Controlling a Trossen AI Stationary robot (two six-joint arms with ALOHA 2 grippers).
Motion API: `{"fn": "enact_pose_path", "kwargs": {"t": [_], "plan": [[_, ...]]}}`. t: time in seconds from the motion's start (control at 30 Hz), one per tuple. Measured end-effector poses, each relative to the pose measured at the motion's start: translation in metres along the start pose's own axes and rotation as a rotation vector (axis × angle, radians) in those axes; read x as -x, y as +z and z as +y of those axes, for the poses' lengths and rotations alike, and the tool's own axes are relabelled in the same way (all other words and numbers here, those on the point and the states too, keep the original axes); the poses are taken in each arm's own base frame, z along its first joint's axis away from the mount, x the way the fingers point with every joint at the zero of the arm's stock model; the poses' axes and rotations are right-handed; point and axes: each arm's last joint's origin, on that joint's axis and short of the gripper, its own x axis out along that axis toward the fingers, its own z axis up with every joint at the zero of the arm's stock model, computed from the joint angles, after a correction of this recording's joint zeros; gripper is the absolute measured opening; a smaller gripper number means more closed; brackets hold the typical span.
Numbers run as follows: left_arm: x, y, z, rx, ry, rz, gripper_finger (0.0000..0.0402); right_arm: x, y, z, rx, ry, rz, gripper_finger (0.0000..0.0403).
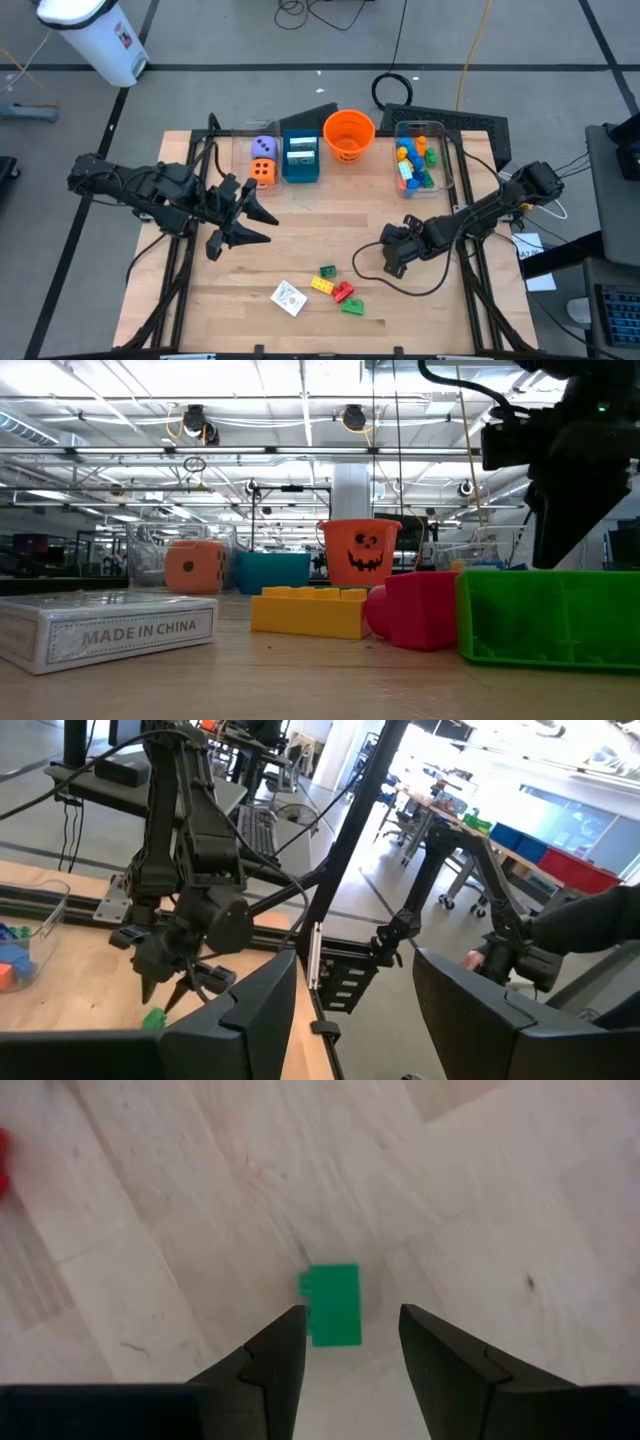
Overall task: Pick & Place Toys
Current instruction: Put the green game piece into the right transparent bin
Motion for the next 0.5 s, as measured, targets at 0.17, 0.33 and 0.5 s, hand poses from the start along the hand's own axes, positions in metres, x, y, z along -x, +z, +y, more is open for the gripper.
{"fn": "enact_pose_path", "kwargs": {"t": [0.17, 0.33, 0.5], "plan": [[0.000, -0.001, 0.000, 0.001, 0.005, 0.013, 0.0212, -0.008, -0.004, -0.001, -0.032, 0.024, -0.007, 0.0157], [0.000, -0.001, 0.000, 0.003, 0.005, 0.012, 0.0212, -0.012, -0.006, -0.002, -0.039, 0.043, -0.024, 0.0157], [0.000, -0.001, 0.000, 0.005, 0.005, 0.011, 0.0212, -0.012, -0.006, -0.002, -0.039, 0.042, -0.023, 0.0157]]}}
